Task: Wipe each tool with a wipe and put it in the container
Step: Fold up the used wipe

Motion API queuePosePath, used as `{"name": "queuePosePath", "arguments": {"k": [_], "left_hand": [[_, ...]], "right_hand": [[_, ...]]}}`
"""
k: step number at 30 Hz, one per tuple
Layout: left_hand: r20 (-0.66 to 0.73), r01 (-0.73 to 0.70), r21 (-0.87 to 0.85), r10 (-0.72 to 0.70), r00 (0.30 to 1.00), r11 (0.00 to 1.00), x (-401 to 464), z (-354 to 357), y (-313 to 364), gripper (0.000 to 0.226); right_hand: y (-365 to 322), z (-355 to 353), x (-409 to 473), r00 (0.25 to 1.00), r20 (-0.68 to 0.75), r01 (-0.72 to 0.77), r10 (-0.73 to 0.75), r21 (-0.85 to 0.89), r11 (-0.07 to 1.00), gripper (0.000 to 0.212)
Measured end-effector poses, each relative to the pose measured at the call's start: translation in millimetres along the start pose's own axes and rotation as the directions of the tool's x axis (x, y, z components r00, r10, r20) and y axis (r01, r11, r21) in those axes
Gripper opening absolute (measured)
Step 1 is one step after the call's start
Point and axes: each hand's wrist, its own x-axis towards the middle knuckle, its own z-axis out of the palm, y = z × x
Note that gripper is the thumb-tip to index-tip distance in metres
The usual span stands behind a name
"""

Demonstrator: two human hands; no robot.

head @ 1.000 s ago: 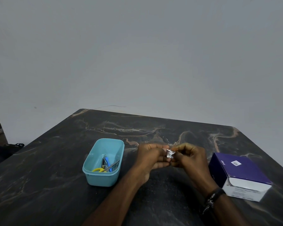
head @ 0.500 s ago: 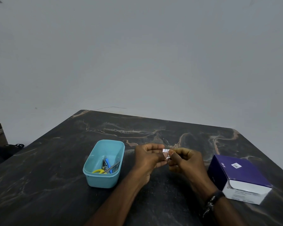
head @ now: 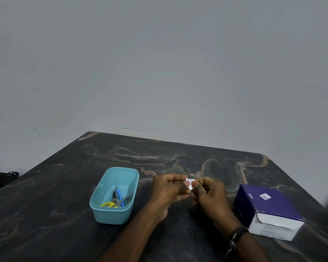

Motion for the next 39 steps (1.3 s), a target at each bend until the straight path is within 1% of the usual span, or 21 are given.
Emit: {"name": "queuePosePath", "arguments": {"k": [6,8,12,16,21,23,25,27,31,34,36,39], "left_hand": [[-0.031,-0.038,0.049,0.039,0.999,0.998,2.2,-1.6,-0.1,0.020],[-0.065,-0.057,0.063,0.061,0.996,0.996,0.4,0.5,0.0,0.018],[-0.150,-0.080,0.063,0.089,0.985,0.995,-3.7,5.2,2.6,0.018],[-0.204,-0.128,0.064,0.139,0.969,0.990,-18.7,15.5,15.3,0.016],[-0.209,-0.177,0.082,0.191,0.959,0.981,-45.0,30.0,23.8,0.014],[-0.199,-0.199,0.087,0.213,0.957,0.976,-60.1,35.7,25.3,0.014],[-0.178,-0.218,0.081,0.229,0.957,0.973,-74.5,42.6,26.1,0.014],[-0.151,-0.227,0.085,0.238,0.960,0.970,-85.4,52.5,24.7,0.014],[-0.061,-0.239,0.100,0.246,0.967,0.966,-105.7,87.8,17.2,0.014],[0.023,-0.247,0.095,0.246,0.969,0.964,-123.2,130.1,1.7,0.014],[0.092,-0.246,0.072,0.239,0.967,0.967,-139.5,161.1,-7.9,0.014],[0.210,-0.228,0.040,0.215,0.954,0.973,-167.9,215.7,-22.2,0.015]], "right_hand": [[4.3,6.5,2.4,0.998,-0.042,0.033,-0.036,-0.071,0.997,0.019],[6.1,9.0,3.7,0.997,-0.068,0.021,-0.027,-0.086,0.996,0.021],[-4.7,9.4,1.9,0.998,-0.065,-0.013,0.008,-0.076,0.997,0.017],[-21.7,3.6,-5.1,0.994,-0.106,0.002,-0.010,-0.076,0.997,0.018],[-41.7,-7.0,-32.7,0.979,-0.203,0.011,-0.029,-0.090,0.996,0.024],[-49.0,-13.9,-47.8,0.975,-0.223,0.004,-0.023,-0.084,0.996,0.022],[-54.1,-23.0,-63.6,0.968,-0.249,0.003,-0.024,-0.083,0.997,0.020],[-55.5,-34.9,-76.6,0.957,-0.288,0.005,-0.041,-0.124,0.992,0.019],[-54.4,-73.1,-107.2,0.936,-0.349,0.001,-0.044,-0.123,0.992,0.017],[-44.3,-116.5,-134.2,0.897,-0.438,-0.017,-0.054,-0.155,0.988,0.023],[-37.3,-148.5,-151.2,0.869,-0.494,-0.049,-0.034,-0.156,0.987,0.020],[-26.8,-202.4,-182.0,0.805,-0.593,-0.097,-0.021,-0.167,0.981,0.015]]}}
